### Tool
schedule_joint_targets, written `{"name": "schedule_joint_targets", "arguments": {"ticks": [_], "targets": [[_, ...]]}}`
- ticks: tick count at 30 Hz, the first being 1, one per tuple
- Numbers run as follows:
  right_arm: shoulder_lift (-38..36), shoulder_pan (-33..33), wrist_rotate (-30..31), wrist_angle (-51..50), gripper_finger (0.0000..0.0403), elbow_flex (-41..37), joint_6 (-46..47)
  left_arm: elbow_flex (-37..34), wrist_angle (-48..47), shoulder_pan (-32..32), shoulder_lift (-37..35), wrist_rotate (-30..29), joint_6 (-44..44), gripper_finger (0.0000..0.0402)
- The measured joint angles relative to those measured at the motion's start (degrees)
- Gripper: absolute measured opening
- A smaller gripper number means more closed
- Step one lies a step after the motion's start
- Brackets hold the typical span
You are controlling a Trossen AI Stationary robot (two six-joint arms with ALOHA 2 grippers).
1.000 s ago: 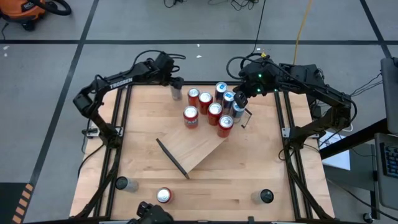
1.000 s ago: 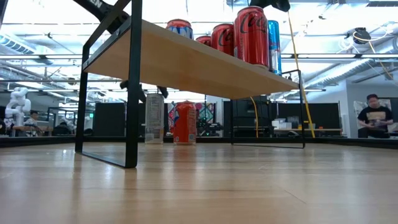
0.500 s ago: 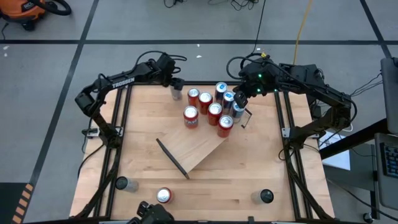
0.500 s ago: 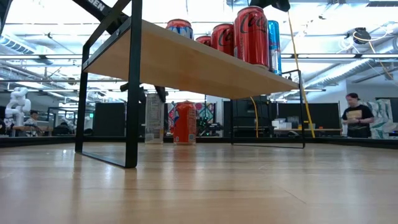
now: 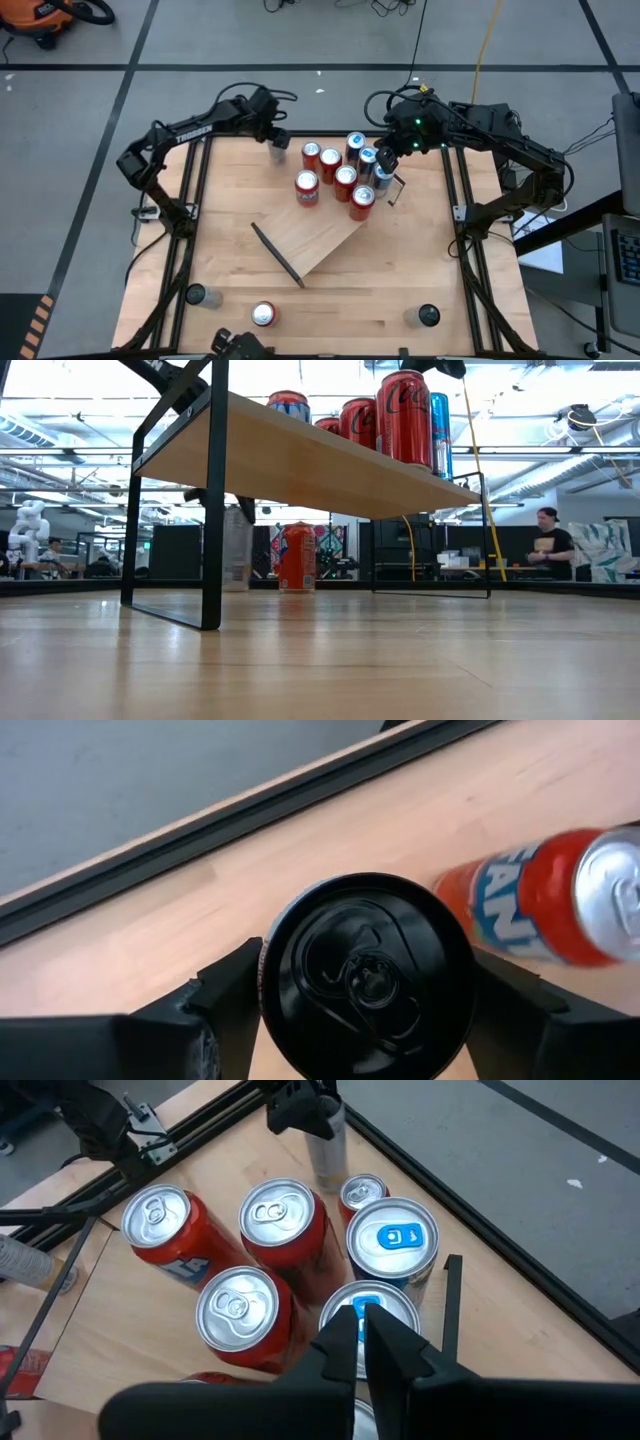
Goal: Place canned beverage on shelf
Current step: Put the top white soda can on the shelf
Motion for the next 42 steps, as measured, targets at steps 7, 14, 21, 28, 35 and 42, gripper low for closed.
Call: {"name": "schedule_joint_targets", "arguments": {"ticks": [7,14,21,28,35,42], "targets": [[0.0,0.02,2.82,0.03,0.0,-0.01,0.2,-0.02,-6.95,0.0,-3.65,-6.5,1.44,0.0259],[0.0,0.07,2.82,0.04,0.0,-0.01,0.11,-0.02,-11.58,0.87,-4.17,-11.81,4.15,0.0259],[0.0,0.07,2.82,0.04,0.0,-0.01,0.02,-0.02,-9.95,0.97,-4.17,-12.02,4.46,0.0259],[0.0,0.07,2.87,0.04,0.0,0.0,-0.12,-0.02,-7.89,1.28,-3.93,-13.95,3.1,0.0258],[0.0,0.07,2.99,0.05,0.0,-0.01,-0.48,-0.02,-6.78,2.69,-3.93,-14.13,2.93,0.0263],[0.0,0.07,2.99,0.04,0.0,-0.01,-1.35,-0.02,-6.8,4.13,-3.93,-9.62,2.89,0.0265]]}}
